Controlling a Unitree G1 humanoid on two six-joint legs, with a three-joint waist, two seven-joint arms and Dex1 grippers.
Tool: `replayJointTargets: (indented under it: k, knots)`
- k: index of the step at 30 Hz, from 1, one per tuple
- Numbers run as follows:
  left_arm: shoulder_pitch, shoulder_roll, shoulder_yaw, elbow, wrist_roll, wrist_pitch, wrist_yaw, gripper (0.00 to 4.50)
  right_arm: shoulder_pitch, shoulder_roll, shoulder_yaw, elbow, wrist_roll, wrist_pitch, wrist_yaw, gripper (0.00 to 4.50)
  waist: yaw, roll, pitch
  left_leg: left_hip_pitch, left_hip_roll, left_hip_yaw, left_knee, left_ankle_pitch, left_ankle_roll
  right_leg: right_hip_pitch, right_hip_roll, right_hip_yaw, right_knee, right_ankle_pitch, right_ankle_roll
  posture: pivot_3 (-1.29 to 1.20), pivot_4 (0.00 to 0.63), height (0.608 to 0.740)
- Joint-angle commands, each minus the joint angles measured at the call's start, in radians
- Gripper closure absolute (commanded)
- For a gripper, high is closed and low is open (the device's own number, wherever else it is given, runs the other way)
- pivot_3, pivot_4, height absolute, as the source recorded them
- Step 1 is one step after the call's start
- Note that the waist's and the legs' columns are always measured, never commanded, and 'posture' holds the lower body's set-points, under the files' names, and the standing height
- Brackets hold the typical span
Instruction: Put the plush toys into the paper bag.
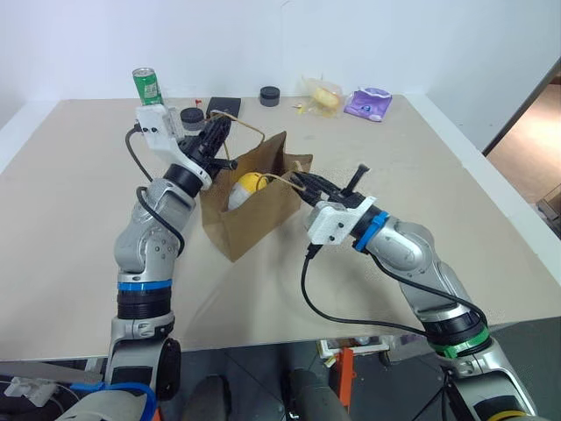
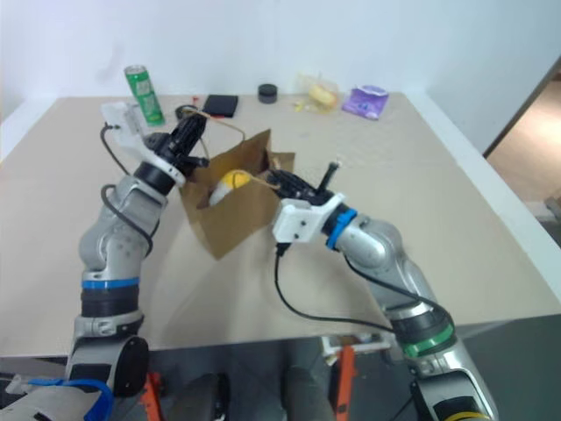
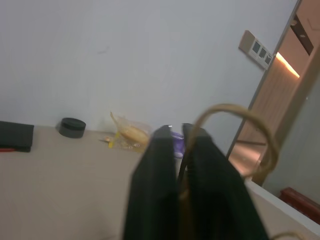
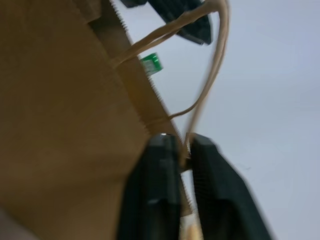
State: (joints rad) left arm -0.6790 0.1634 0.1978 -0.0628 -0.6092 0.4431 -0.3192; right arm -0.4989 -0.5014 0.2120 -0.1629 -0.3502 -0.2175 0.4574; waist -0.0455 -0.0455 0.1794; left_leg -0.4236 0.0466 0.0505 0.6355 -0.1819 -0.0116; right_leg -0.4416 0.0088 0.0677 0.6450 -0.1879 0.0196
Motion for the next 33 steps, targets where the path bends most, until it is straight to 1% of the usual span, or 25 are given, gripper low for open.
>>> replayJointTargets:
  k: [1,2,4,5,6,8,11,13,14,16,17,19,20,21,22,23,24,25,26,27,33]
  knots:
    - [0.014,0.059,0.003,-0.055,-0.028,0.071,-0.025,2.32,0.021,0.003,-0.06,-0.091,0.115,0.05,0.044,2.11,0.0,0.0,0.0,0.0,0.0,0.0,0.0,0.0,0.0,0.0,0.0,0.0,0.0,0.0,0.0,0.0,0.15,0.74]
    - [0.016,0.083,0.01,-0.059,-0.048,0.107,-0.04,1.94,0.035,0.005,-0.073,-0.113,0.153,0.074,0.059,1.75,-0.001,0.0,0.0,0.0,0.0,0.0,0.0,0.0,0.0,0.0,0.0,0.0,0.0,0.0,0.0,0.0,0.15,0.74]
    - [0.016,0.122,0.026,-0.064,-0.088,0.163,-0.061,0.94,0.06,0.001,-0.091,-0.147,0.204,0.107,0.083,0.79,-0.001,0.0,0.0,0.0,0.001,0.0,0.0,0.0,0.0,0.0,0.001,0.0,0.001,0.0,0.0,0.0,0.15,0.74]
    - [0.014,0.147,0.04,-0.062,-0.122,0.208,-0.075,0.61,0.078,0.003,-0.108,-0.171,0.246,0.136,0.093,0.38,-0.001,0.0,0.0,0.0,0.001,-0.001,0.0,0.0,0.0,0.0,0.001,-0.001,0.001,0.0,0.0,0.0,0.15,0.74]
    - [0.014,0.175,0.053,-0.058,-0.15,0.243,-0.093,0.04,0.095,0.0,-0.123,-0.191,0.277,0.16,0.104,0.0,-0.001,0.0,0.0,0.0,0.001,-0.001,0.0,0.0,0.0,0.0,0.001,-0.001,0.001,0.0,0.0,0.0,0.15,0.74]
    - [0.015,0.219,0.084,-0.047,-0.221,0.318,-0.122,0.04,0.125,0.003,-0.152,-0.227,0.345,0.211,0.118,0.0,-0.001,0.0,0.0,0.0,0.001,0.0,0.0,0.0,0.0,0.0,0.001,-0.001,0.001,-0.001,-0.001,0.0,0.15,0.74]
    - [0.028,0.278,0.099,-0.039,-0.283,0.395,-0.182,0.04,0.147,0.031,-0.179,-0.265,0.422,0.306,0.106,0.0,-0.002,0.0,0.0,0.0,0.001,0.0,0.0,0.0,0.0,0.0,0.001,-0.001,0.001,-0.002,-0.004,0.0,0.15,0.74]
    - [0.046,0.325,0.109,-0.045,-0.336,0.453,-0.245,0.04,0.16,0.062,-0.19,-0.293,0.521,0.447,0.103,0.0,-0.002,0.0,0.0,0.001,0.001,0.0,0.0,0.0,0.0,0.0,0.001,-0.001,0.001,-0.003,-0.004,0.0,0.15,0.74]
    - [0.056,0.354,0.114,-0.038,-0.348,0.467,-0.281,0.04,0.17,0.067,-0.181,-0.303,0.564,0.543,0.111,0.0,-0.002,0.0,0.0,0.001,0.002,0.0,0.0,0.0,0.0,0.0,0.001,-0.001,0.001,-0.003,-0.005,0.0,0.15,0.74]
    - [0.07,0.4,0.117,-0.016,-0.349,0.475,-0.338,0.04,0.18,0.074,-0.166,-0.318,0.614,0.665,0.116,0.0,-0.003,0.0,0.0,0.001,0.002,0.0,0.0,0.0,0.0,0.0,0.001,-0.001,0.002,-0.003,-0.006,0.0,0.15,0.74]
    - [0.086,0.431,0.098,-0.011,-0.316,0.445,-0.383,0.0,0.181,0.089,-0.164,-0.324,0.658,0.726,0.113,0.39,-0.003,0.0,0.0,0.001,0.002,-0.001,0.0,0.0,0.0,0.0,0.001,-0.002,0.002,-0.004,-0.006,0.0,0.15,0.74]
    - [0.119,0.484,0.06,-0.005,-0.259,0.382,-0.482,0.0,0.173,0.121,-0.144,-0.331,0.711,0.796,0.11,0.91,-0.003,0.0,0.0,0.001,0.002,0.0,0.0,0.0,0.0,-0.001,0.001,-0.002,0.002,-0.004,-0.007,0.0,0.15,0.74]
    - [0.134,0.504,0.043,0.0,-0.232,0.347,-0.528,0.0,0.163,0.143,-0.134,-0.332,0.737,0.832,0.105,1.35,-0.004,0.0,0.0,0.001,0.002,0.0,0.0,0.0,0.0,-0.001,0.001,-0.002,0.002,-0.004,-0.008,0.0,0.15,0.74]
    - [0.14,0.516,0.032,0.004,-0.22,0.331,-0.559,0.0,0.15,0.16,-0.123,-0.328,0.743,0.847,0.098,2.03,-0.003,0.0,0.0,0.001,0.003,0.0,0.0,0.0,0.0,-0.001,0.001,-0.002,0.002,-0.004,-0.008,0.0,0.15,0.74]
    - [0.144,0.524,0.021,0.008,-0.21,0.317,-0.585,0.0,0.134,0.176,-0.11,-0.32,0.752,0.864,0.096,2.35,-0.003,0.0,0.0,0.001,0.003,0.0,0.0,0.0,0.0,-0.001,0.001,-0.002,0.002,-0.004,-0.008,0.0,0.15,0.74]
    - [0.15,0.532,0.007,0.009,-0.19,0.295,-0.612,0.0,0.115,0.19,-0.09,-0.312,0.759,0.88,0.103,3.18,-0.003,0.0,0.0,0.001,0.003,-0.001,0.0,0.0,0.0,-0.001,0.001,-0.003,0.002,-0.004,-0.009,0.0,0.15,0.74]
    - [0.158,0.536,-0.006,0.006,-0.175,0.279,-0.635,0.0,0.095,0.203,-0.071,-0.3,0.756,0.887,0.102,3.27,-0.002,0.0,0.0,0.0,0.003,-0.001,0.0,0.0,0.0,-0.002,0.001,-0.003,0.002,-0.004,-0.009,0.0,0.15,0.74]
    - [0.168,0.541,-0.022,0.002,-0.16,0.264,-0.66,0.0,0.069,0.221,-0.053,-0.282,0.757,0.896,0.102,3.86,-0.003,0.0,0.0,0.0,0.003,-0.001,0.0,0.0,0.0,-0.002,0.001,-0.003,0.002,-0.004,-0.009,0.0,0.15,0.74]
    - [0.178,0.543,-0.036,-0.002,-0.144,0.246,-0.679,0.0,0.043,0.237,-0.042,-0.263,0.758,0.902,0.099,4.29,-0.003,0.0,0.0,0.0,0.003,0.0,0.0,0.0,0.0,-0.002,0.0,-0.003,0.002,-0.004,-0.009,0.0,0.15,0.74]
    - [0.185,0.543,-0.046,-0.004,-0.129,0.231,-0.692,0.0,0.023,0.25,-0.036,-0.246,0.757,0.905,0.096,4.4,-0.002,0.0,0.0,0.0,0.003,0.0,0.0,0.0,0.0,-0.002,0.0,-0.003,0.002,-0.004,-0.009,0.0,0.15,0.74]
    - [0.223,0.539,-0.09,-0.01,-0.08,0.179,-0.754,0.0,-0.103,0.313,-0.011,-0.073,0.712,0.843,0.098,4.4,-0.003,0.0,0.0,-0.001,0.003,-0.001,0.0,0.0,0.0,-0.002,0.0,-0.004,0.002,-0.004,-0.009,0.0,0.15,0.74]
